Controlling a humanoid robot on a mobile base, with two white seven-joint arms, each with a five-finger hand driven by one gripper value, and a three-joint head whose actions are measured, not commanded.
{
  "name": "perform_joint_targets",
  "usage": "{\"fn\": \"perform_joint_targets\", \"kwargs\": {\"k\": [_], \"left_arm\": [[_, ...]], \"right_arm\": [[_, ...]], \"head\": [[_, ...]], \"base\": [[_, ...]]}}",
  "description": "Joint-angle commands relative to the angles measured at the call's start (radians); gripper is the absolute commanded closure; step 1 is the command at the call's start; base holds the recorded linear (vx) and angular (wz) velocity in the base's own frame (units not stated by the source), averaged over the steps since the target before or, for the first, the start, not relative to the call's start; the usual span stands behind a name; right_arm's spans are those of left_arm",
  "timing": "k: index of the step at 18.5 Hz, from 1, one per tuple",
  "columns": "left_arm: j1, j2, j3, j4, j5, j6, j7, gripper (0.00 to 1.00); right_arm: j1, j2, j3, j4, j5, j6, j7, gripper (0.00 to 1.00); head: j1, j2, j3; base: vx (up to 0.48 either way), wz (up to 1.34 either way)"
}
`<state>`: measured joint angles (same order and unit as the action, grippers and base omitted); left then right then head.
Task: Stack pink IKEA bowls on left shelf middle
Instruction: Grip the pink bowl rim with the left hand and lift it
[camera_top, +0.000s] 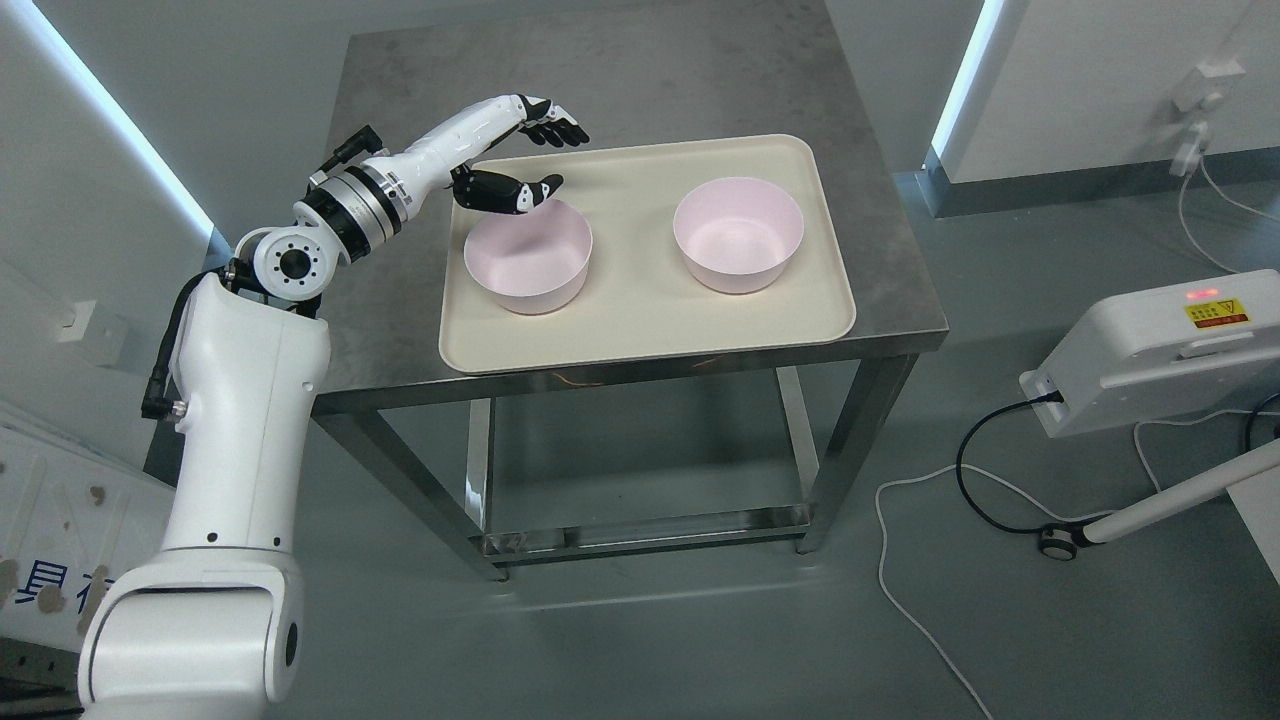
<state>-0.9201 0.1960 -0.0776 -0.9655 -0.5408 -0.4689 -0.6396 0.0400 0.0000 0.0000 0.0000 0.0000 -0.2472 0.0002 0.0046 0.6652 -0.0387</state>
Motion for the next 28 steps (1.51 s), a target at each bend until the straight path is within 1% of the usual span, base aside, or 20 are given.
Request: {"fn": "perform_joint_targets", "kwargs": {"k": [1, 4, 5, 7, 9, 13, 15, 20, 22, 23, 25, 26, 28], "left_arm": [[0.010, 0.037, 0.004, -0.002, -0.002, 0.000, -0.023, 0.41], [0.014, 0.054, -0.001, -0.002, -0.007, 0.001, -0.142, 0.43], [0.009, 0.056, -0.023, -0.002, -0.011, 0.001, -0.164, 0.43], [-0.005, 0.057, -0.073, 0.008, -0.030, 0.007, -0.164, 0.43], [-0.025, 0.046, -0.088, 0.025, -0.050, 0.012, -0.164, 0.45], [-0.049, 0.011, -0.117, 0.051, -0.070, 0.088, -0.161, 0.46], [-0.049, 0.011, -0.154, 0.059, -0.080, 0.092, -0.161, 0.48], [-0.071, 0.020, -0.183, 0.057, -0.103, 0.081, -0.164, 0.69], [-0.071, 0.017, -0.182, 0.054, -0.105, 0.075, -0.163, 0.79], [-0.071, 0.013, -0.180, 0.053, -0.105, 0.073, -0.161, 0.85], [-0.069, 0.010, -0.177, 0.050, -0.103, 0.064, -0.158, 0.92], [-0.069, 0.008, -0.166, 0.051, -0.103, 0.050, -0.158, 0.98], [-0.069, 0.005, -0.148, 0.050, -0.103, 0.046, -0.154, 1.00]], "right_arm": [[0.000, -0.017, -0.005, -0.017, -0.002, 0.000, 0.000, 0.00], [0.000, -0.017, -0.005, -0.017, -0.002, 0.000, 0.000, 0.00], [0.000, -0.017, -0.005, -0.017, -0.002, 0.000, 0.000, 0.00], [0.000, -0.017, -0.005, -0.017, -0.002, 0.000, 0.000, 0.00], [0.000, -0.017, -0.005, -0.017, -0.002, 0.000, 0.000, 0.00], [0.000, -0.017, -0.005, -0.017, -0.002, 0.000, 0.000, 0.00], [0.000, -0.017, -0.005, -0.017, -0.002, 0.000, 0.000, 0.00], [0.000, -0.017, -0.005, -0.017, -0.002, 0.000, 0.000, 0.00], [0.000, -0.017, -0.005, -0.017, -0.002, 0.000, 0.000, 0.00], [0.000, -0.017, -0.005, -0.017, -0.002, 0.000, 0.000, 0.00], [0.000, -0.017, -0.005, -0.017, -0.002, 0.000, 0.000, 0.00], [0.000, -0.017, -0.005, -0.017, -0.002, 0.000, 0.000, 0.00], [0.000, -0.017, -0.005, -0.017, -0.002, 0.000, 0.000, 0.00]], "head": [[0.0000, 0.000, 0.000], [0.0000, 0.000, 0.000], [0.0000, 0.000, 0.000], [0.0000, 0.000, 0.000], [0.0000, 0.000, 0.000], [0.0000, 0.000, 0.000], [0.0000, 0.000, 0.000], [0.0000, 0.000, 0.000], [0.0000, 0.000, 0.000], [0.0000, 0.000, 0.000], [0.0000, 0.000, 0.000], [0.0000, 0.000, 0.000], [0.0000, 0.000, 0.000]], "base": [[0.000, 0.00], [0.000, 0.00], [0.000, 0.00], [0.000, 0.00], [0.000, 0.00], [0.000, 0.00], [0.000, 0.00], [0.000, 0.00], [0.000, 0.00], [0.000, 0.00], [0.000, 0.00], [0.000, 0.00], [0.000, 0.00]]}}
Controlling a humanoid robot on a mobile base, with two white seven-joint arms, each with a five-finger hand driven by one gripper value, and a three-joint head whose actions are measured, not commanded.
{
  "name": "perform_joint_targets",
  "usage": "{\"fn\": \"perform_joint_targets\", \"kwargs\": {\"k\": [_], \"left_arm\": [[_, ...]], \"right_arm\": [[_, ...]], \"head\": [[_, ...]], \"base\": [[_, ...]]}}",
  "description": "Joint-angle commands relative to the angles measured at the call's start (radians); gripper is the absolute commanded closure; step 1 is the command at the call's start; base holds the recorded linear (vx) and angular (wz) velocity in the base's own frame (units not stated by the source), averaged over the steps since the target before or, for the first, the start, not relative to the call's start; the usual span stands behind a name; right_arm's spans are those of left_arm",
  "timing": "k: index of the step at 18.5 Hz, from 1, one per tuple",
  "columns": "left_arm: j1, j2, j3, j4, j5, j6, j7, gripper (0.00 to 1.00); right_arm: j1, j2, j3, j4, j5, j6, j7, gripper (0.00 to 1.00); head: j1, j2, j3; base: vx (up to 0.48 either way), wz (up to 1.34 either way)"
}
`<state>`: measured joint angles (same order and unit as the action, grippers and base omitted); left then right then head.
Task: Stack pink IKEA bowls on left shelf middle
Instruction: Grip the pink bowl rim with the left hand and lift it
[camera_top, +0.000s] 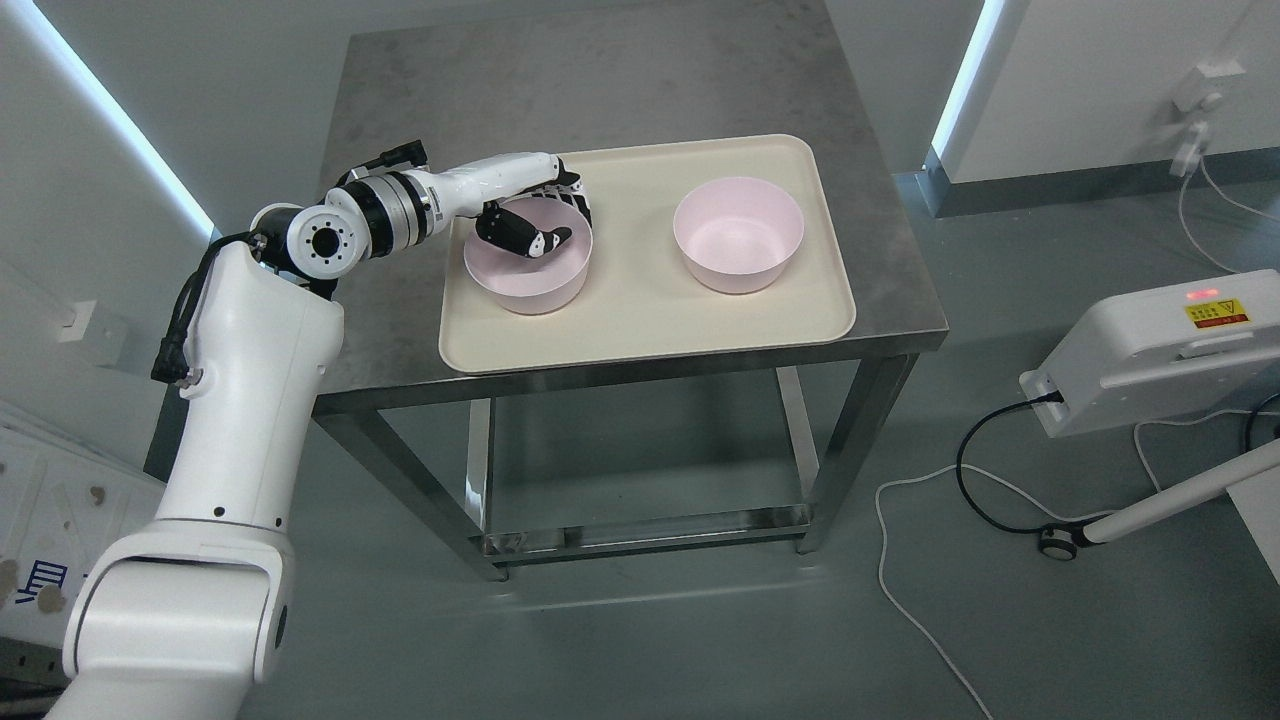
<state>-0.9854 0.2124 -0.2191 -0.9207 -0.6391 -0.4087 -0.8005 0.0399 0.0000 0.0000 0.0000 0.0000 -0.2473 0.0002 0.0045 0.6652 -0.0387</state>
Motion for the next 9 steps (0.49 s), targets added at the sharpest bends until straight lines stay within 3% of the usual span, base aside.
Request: {"fn": "perform_joint_targets", "kwargs": {"k": [1, 9], "left_arm": [[-0.004, -0.011, 0.004, 0.005, -0.004, -0.015, 0.014, 1.00], [-0.006, -0.054, 0.164, 0.000, 0.012, -0.015, -0.002, 1.00]], "right_arm": [[0.000, -0.017, -0.005, -0.017, -0.002, 0.000, 0.000, 0.00], [0.000, -0.017, -0.005, -0.017, -0.002, 0.000, 0.000, 0.00]], "head": [[0.0000, 0.000, 0.000], [0.0000, 0.000, 0.000]], "base": [[0.000, 0.00], [0.000, 0.00]]}}
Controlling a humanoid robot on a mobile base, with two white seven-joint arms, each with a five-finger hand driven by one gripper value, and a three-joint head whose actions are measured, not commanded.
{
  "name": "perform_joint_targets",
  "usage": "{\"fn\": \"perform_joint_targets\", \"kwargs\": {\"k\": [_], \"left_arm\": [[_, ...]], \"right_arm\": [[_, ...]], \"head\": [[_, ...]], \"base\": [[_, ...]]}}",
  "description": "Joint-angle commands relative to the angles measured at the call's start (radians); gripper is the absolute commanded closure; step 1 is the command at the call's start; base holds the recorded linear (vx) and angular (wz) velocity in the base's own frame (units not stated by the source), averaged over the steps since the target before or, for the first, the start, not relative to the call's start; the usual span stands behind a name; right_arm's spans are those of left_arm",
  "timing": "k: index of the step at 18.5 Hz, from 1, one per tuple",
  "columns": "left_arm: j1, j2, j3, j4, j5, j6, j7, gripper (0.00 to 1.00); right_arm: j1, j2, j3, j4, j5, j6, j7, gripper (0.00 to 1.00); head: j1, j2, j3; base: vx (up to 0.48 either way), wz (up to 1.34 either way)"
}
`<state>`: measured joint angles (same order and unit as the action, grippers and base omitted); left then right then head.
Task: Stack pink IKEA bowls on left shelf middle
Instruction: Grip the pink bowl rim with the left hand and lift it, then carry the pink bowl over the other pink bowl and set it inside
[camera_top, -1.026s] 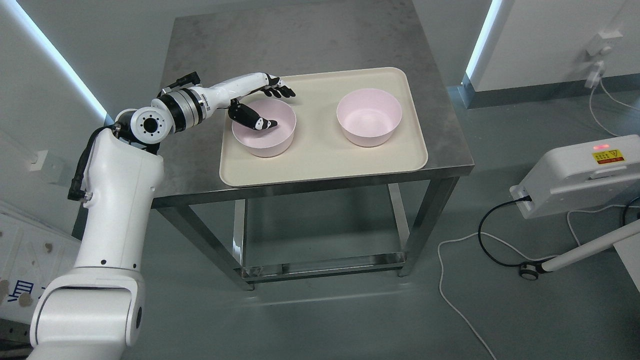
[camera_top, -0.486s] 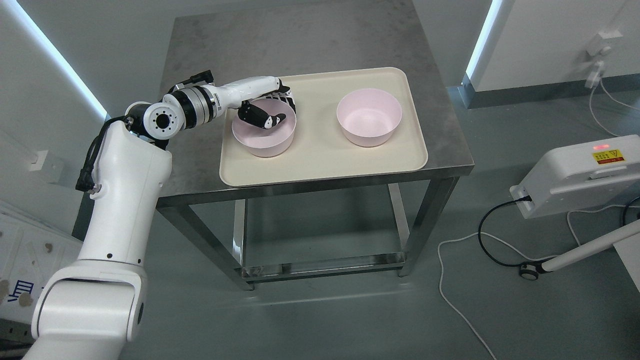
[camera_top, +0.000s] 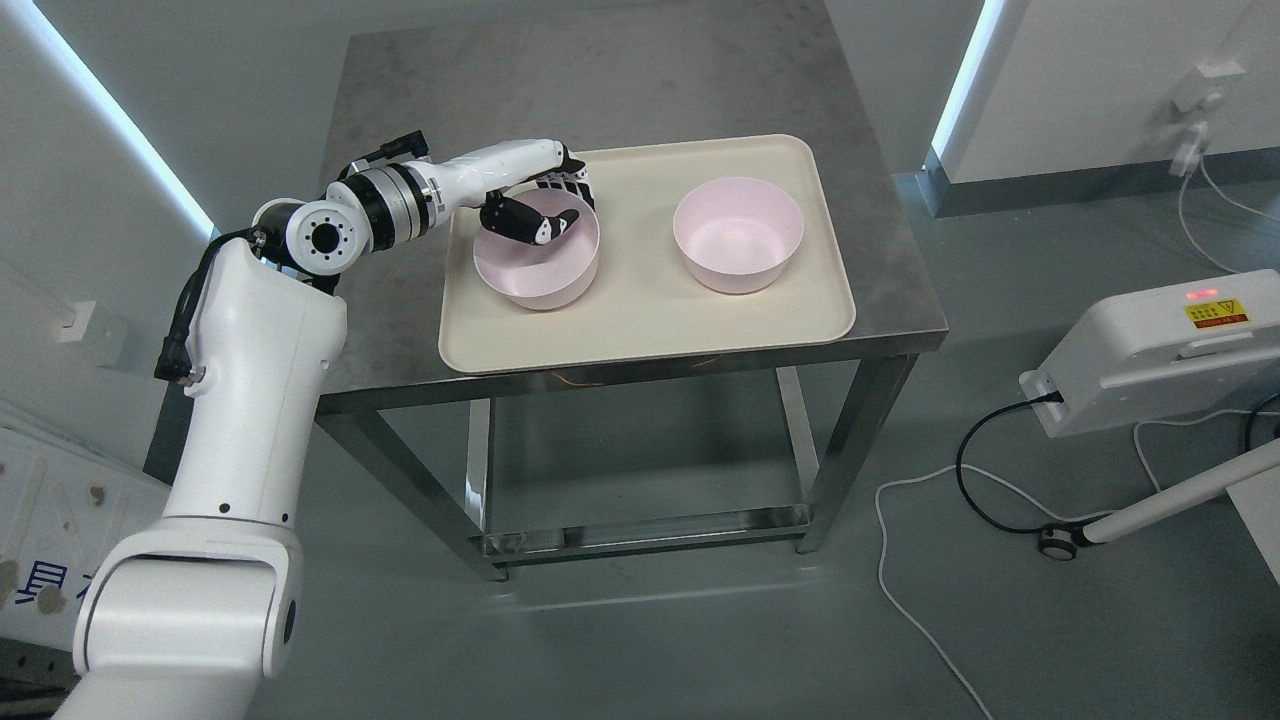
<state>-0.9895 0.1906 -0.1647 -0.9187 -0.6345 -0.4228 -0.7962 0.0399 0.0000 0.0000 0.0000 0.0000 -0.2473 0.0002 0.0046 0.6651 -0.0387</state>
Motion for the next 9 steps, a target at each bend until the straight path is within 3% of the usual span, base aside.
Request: {"fn": "perform_joint_targets", "kwargs": {"k": [1, 7, 9], "left_arm": [[-0.011, -0.036, 0.122, -0.011, 0.016, 0.003, -0.006, 1.00], [-0.080, -0.072, 0.134, -0.038, 0.097, 0.058, -0.011, 1.00], [-0.090, -0.129, 0.122, -0.103, 0.110, 0.093, -0.038, 1.00]], "right_arm": [[0.000, -0.017, -0.005, -0.017, -0.002, 0.000, 0.000, 0.00], [0.000, -0.017, -0.005, -0.017, -0.002, 0.000, 0.000, 0.00], [0.000, -0.017, -0.005, -0.017, -0.002, 0.000, 0.000, 0.00]], "head": [[0.0000, 0.000, 0.000], [0.0000, 0.000, 0.000], [0.0000, 0.000, 0.000]], "base": [[0.000, 0.00], [0.000, 0.00], [0.000, 0.00]]}}
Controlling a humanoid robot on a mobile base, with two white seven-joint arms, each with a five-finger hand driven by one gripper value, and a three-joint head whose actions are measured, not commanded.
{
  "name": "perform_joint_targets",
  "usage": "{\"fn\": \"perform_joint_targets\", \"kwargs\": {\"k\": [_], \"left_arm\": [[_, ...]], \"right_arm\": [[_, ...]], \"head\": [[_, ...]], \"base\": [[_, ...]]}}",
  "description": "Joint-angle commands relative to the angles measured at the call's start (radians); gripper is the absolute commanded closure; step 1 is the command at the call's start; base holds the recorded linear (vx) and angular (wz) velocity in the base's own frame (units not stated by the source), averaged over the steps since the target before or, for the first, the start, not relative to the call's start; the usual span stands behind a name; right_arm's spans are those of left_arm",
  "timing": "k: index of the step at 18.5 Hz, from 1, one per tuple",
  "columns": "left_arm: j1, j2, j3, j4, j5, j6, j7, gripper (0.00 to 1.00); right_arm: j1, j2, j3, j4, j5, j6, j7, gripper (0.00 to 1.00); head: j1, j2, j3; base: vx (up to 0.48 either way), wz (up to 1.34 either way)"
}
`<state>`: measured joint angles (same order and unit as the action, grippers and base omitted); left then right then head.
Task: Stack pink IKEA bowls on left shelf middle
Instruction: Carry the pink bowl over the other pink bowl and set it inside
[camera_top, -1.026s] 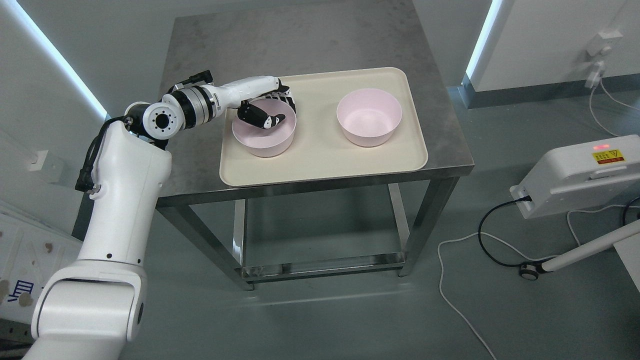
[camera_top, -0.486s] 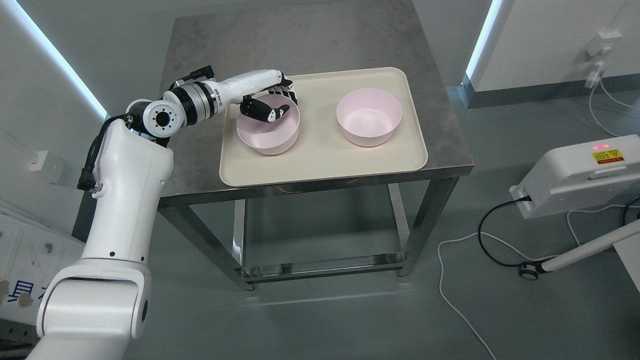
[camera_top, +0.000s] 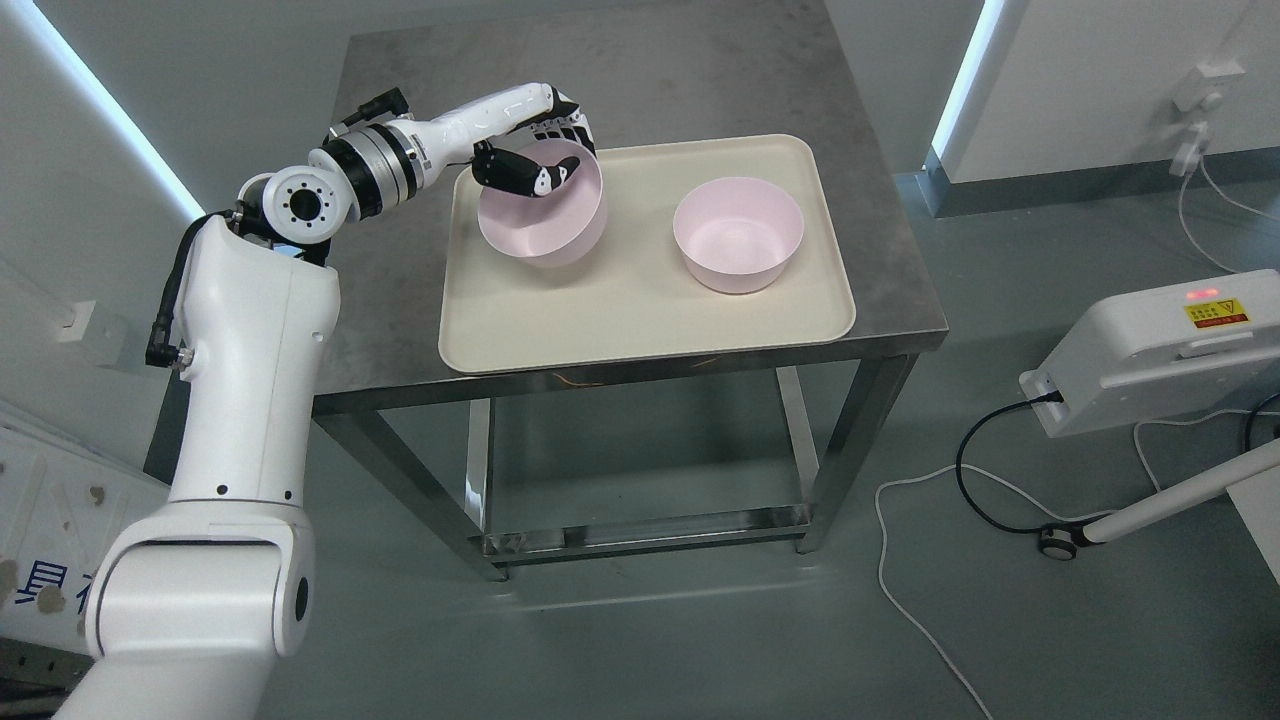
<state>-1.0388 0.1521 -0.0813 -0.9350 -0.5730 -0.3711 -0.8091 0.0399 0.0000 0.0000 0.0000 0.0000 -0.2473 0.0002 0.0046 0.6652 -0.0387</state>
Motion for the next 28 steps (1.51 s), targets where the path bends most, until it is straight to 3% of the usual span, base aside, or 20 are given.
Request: {"fn": "perform_joint_targets", "kwargs": {"k": [1, 3, 8, 12, 18, 28], "left_arm": [[-0.043, -0.135, 0.029, -0.123, 0.045, 0.057, -0.050, 1.00], [-0.040, -0.135, -0.049, -0.160, 0.045, 0.081, -0.055, 1.00], [-0.070, -0.135, -0.421, -0.153, 0.045, 0.089, 0.040, 0.98], [-0.070, -0.135, -0.580, -0.150, 0.051, 0.145, 0.137, 0.98], [-0.076, -0.135, -0.580, -0.064, 0.048, 0.152, 0.183, 0.97], [-0.158, -0.135, -0.440, 0.096, 0.045, 0.130, 0.212, 0.96]], "right_arm": [[0.000, -0.017, -0.005, -0.017, -0.002, 0.000, 0.000, 0.00], [0.000, -0.017, -0.005, -0.017, -0.002, 0.000, 0.000, 0.00], [0.000, -0.017, -0.005, -0.017, -0.002, 0.000, 0.000, 0.00], [0.000, -0.017, -0.005, -0.017, -0.002, 0.000, 0.000, 0.00], [0.000, -0.017, -0.005, -0.017, -0.002, 0.000, 0.000, 0.00], [0.000, -0.017, -0.005, -0.017, -0.002, 0.000, 0.000, 0.00]], "head": [[0.0000, 0.000, 0.000], [0.0000, 0.000, 0.000], [0.0000, 0.000, 0.000], [0.0000, 0.000, 0.000], [0.0000, 0.000, 0.000], [0.0000, 0.000, 0.000]], "base": [[0.000, 0.00], [0.000, 0.00], [0.000, 0.00], [0.000, 0.00], [0.000, 0.00], [0.000, 0.00]]}}
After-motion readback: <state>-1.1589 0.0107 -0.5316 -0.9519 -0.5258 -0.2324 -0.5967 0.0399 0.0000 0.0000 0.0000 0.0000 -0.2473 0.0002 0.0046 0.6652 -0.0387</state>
